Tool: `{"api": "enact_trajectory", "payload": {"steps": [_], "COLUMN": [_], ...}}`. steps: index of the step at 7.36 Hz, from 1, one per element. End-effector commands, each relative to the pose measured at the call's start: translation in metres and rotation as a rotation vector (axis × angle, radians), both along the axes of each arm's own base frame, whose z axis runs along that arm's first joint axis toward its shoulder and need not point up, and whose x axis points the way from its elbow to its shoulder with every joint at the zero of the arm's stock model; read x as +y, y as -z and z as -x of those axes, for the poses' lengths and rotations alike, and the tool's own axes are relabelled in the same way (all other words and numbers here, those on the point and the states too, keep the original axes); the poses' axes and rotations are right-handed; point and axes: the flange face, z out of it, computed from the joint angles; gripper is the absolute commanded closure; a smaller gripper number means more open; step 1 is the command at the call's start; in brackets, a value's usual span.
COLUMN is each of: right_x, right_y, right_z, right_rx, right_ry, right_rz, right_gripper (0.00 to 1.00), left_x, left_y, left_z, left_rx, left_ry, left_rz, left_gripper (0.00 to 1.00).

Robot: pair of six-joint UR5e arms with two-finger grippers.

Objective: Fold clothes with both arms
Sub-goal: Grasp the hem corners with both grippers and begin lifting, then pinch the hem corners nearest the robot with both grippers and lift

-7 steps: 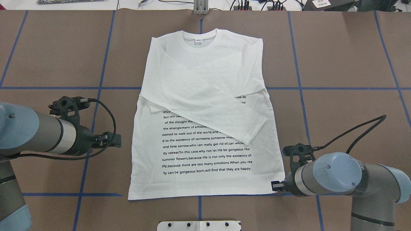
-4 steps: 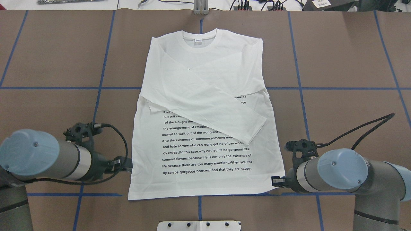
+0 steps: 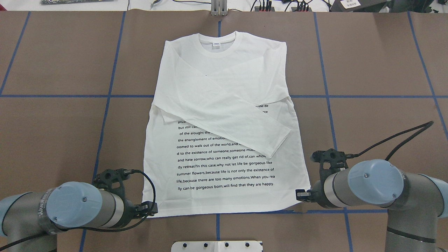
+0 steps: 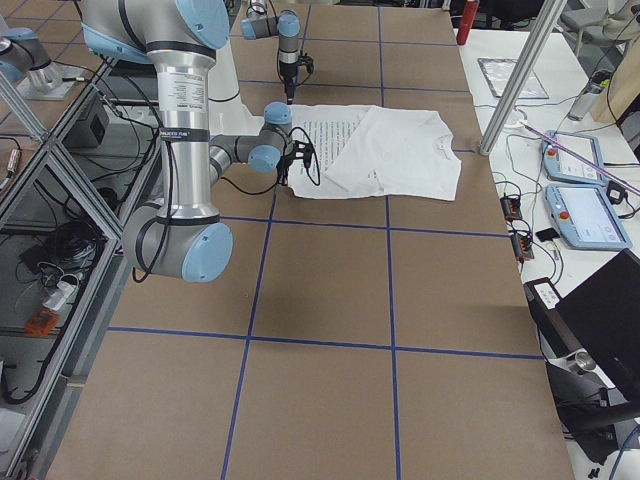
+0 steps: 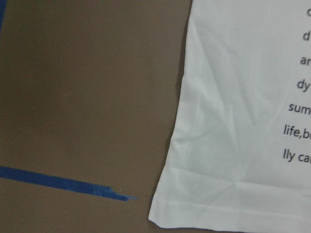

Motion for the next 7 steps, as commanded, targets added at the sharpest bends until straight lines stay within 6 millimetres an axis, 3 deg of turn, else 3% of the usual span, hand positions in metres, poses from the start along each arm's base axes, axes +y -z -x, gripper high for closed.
{"api": "enact_trajectory", "payload": {"steps": [1,7], "right_x": [-0.002,-0.016], "right_y": [0.009,0.008], "right_z": [0.004,-0.004], "right_rx": [-0.013,-0.014], "right_ry": [-0.001,-0.019], "right_rz": [-0.003,-0.005], "right_gripper": [1.00,1.00], "left_x": [-0.001,-0.007], "left_y": [-0.005,-0.001], "left_z": [-0.004,-0.022], "left_rx": [-0.011,-0.025], "left_ry": [0.006,0.018], "left_rz": [-0.007,-0.015], "left_gripper": [0.11,0.24]}}
